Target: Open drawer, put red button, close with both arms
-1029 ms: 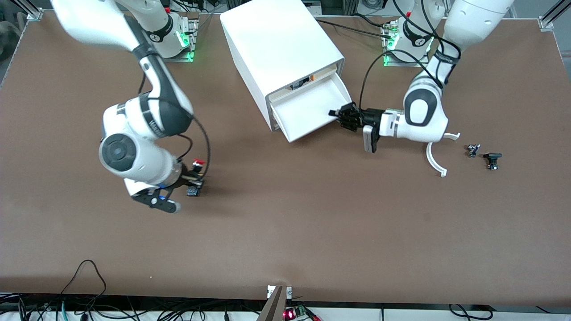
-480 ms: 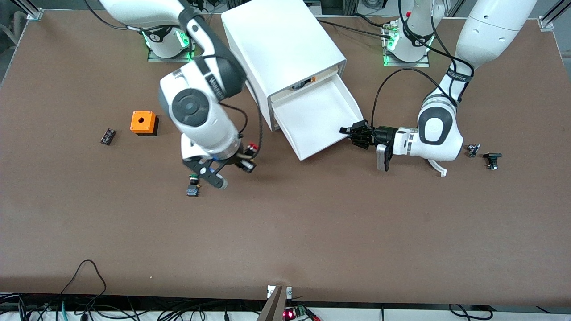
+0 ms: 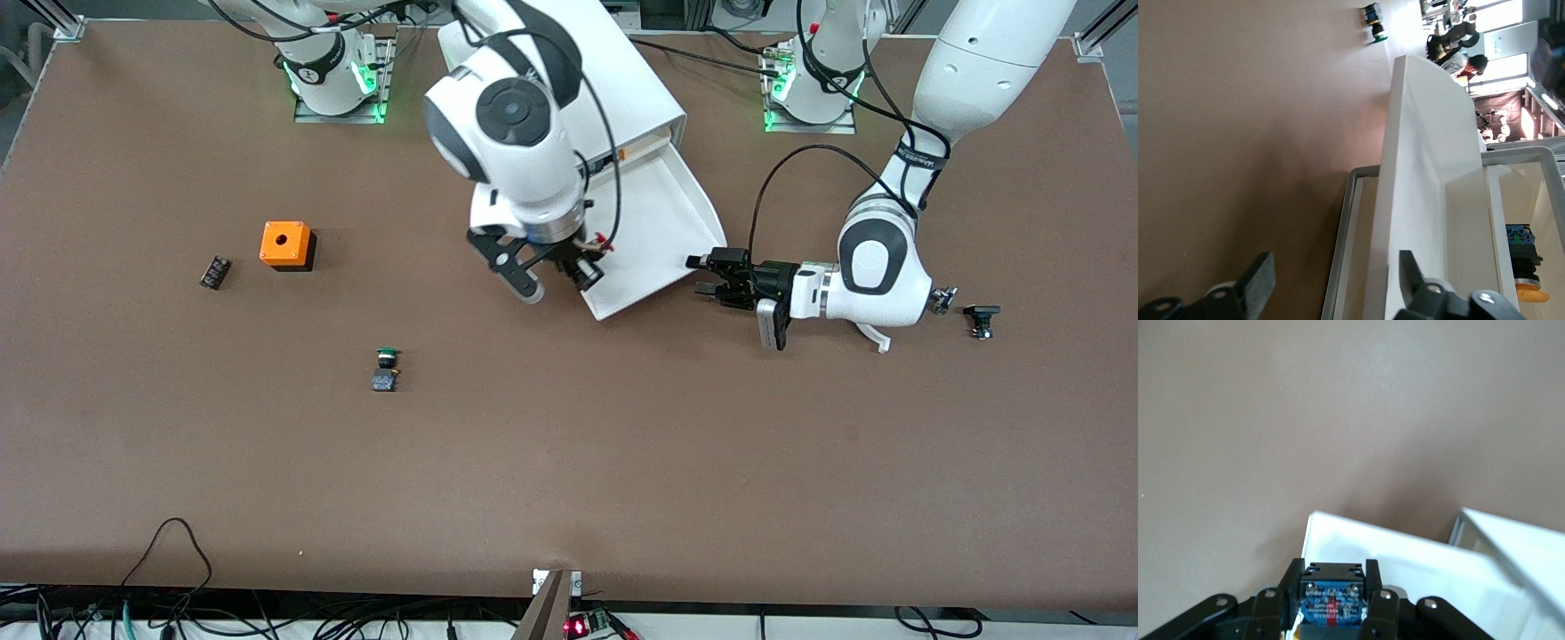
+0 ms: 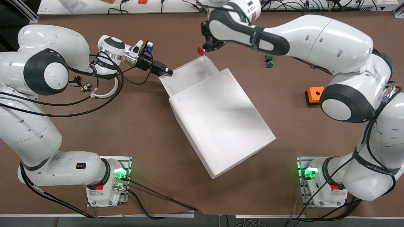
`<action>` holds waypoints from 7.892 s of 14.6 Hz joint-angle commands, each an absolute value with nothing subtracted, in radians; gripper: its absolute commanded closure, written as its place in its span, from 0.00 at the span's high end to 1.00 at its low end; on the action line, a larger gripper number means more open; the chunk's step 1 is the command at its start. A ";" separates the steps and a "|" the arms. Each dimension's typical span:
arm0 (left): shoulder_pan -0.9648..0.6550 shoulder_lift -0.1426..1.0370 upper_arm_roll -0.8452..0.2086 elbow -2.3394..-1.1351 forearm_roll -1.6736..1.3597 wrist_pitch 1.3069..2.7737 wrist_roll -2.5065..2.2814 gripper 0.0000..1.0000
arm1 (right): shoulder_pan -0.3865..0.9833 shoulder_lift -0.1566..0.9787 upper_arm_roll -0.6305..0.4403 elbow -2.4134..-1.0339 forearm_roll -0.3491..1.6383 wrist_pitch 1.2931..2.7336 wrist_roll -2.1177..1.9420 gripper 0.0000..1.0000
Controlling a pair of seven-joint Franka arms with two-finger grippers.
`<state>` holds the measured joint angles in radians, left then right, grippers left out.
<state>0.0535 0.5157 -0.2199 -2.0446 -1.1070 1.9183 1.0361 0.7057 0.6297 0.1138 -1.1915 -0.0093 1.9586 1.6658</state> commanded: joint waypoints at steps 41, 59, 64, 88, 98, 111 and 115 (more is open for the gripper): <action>-0.138 0.402 -0.389 -1.940 0.046 2.296 -1.031 1.00 | 0.187 0.322 -0.015 -1.595 0.018 1.986 0.189 1.00; -0.118 0.354 -0.541 -2.028 0.041 2.272 -1.035 1.00 | 0.175 0.144 -0.087 -1.514 0.008 1.726 0.121 1.00; -0.112 0.353 -0.601 -2.043 0.035 2.272 -1.095 1.00 | 0.164 0.232 -0.089 -1.332 -0.020 1.588 0.120 1.00; -0.121 0.367 -0.710 -2.042 -0.092 2.183 -1.121 1.00 | 0.163 0.140 -0.103 -1.511 0.028 1.704 0.130 1.00; -0.104 0.354 -0.709 -1.981 -0.091 2.100 -1.091 1.00 | 0.160 0.140 -0.103 -1.505 0.029 1.704 0.141 1.00; 0.273 0.356 -0.698 -1.456 0.140 1.612 -0.271 1.00 | 0.166 0.138 -0.101 -1.503 0.029 1.713 0.141 1.00; 0.212 0.249 -0.463 -1.465 0.089 1.621 0.027 1.00 | 0.066 0.140 -0.021 -1.503 0.031 1.710 0.137 1.00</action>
